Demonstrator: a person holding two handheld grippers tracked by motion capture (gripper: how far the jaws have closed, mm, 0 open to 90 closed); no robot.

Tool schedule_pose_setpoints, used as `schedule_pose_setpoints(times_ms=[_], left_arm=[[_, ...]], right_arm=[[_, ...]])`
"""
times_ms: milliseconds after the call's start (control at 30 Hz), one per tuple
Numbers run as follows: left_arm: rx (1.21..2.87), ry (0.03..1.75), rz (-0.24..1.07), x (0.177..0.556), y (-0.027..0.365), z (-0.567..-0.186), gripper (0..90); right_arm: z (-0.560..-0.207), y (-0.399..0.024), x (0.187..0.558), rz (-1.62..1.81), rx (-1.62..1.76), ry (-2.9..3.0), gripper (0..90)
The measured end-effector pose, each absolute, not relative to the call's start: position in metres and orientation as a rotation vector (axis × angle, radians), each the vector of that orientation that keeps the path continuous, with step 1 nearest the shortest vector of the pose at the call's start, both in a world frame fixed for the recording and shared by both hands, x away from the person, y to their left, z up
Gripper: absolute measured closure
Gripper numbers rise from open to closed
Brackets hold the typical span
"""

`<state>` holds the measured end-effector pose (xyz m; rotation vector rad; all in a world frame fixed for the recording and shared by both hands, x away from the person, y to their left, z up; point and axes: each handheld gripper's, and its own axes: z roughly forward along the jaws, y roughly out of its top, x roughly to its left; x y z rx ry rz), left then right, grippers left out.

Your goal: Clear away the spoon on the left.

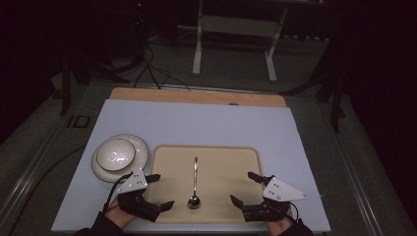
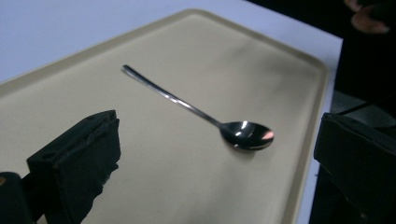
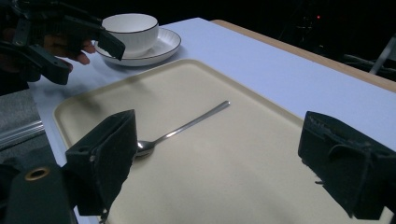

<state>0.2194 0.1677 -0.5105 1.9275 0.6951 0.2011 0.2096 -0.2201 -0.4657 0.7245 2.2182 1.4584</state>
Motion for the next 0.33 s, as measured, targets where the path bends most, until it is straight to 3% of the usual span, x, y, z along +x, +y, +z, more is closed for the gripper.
schedule_pose_setpoints(times_ms=[333], left_arm=[[1.935, 0.700, 0.197, 0.2201, 0.1670, -0.5125, 1.2]], right_arm=[[-0.4661, -0.2224, 0.2119, 1.467, 0.744, 2.213, 12.1]])
